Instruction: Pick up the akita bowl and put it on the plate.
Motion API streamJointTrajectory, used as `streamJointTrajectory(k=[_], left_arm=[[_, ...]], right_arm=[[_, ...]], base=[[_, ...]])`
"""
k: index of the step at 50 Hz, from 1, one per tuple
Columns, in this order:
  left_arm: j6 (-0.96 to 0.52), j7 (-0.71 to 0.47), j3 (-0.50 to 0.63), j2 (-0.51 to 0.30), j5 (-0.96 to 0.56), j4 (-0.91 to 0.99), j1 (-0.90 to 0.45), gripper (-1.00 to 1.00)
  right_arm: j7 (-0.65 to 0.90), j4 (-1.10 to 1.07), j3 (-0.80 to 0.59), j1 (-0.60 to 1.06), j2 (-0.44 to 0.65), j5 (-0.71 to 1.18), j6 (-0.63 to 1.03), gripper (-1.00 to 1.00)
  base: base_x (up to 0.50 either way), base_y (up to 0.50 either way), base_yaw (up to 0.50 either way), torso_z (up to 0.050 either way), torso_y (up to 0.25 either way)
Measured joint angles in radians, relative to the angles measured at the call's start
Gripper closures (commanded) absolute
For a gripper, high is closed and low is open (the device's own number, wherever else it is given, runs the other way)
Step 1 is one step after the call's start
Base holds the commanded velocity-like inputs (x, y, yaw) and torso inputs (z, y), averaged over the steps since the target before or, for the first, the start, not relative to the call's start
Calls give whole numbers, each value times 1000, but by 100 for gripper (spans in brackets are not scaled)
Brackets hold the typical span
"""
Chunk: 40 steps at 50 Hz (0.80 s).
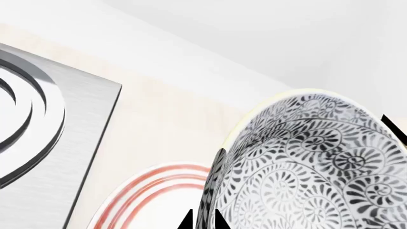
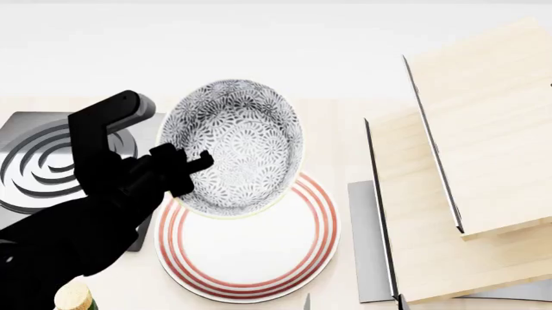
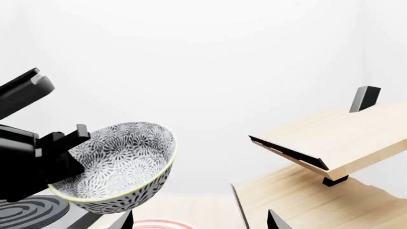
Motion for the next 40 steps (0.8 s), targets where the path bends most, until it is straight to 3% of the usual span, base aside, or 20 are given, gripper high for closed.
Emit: streamJointTrajectory(k=[40], left_arm=[[98, 73, 40, 65, 43, -258, -102, 100]], right_arm=[[3, 5, -12, 4, 3, 0, 0, -100]], base=[[0, 0, 0, 0, -19]])
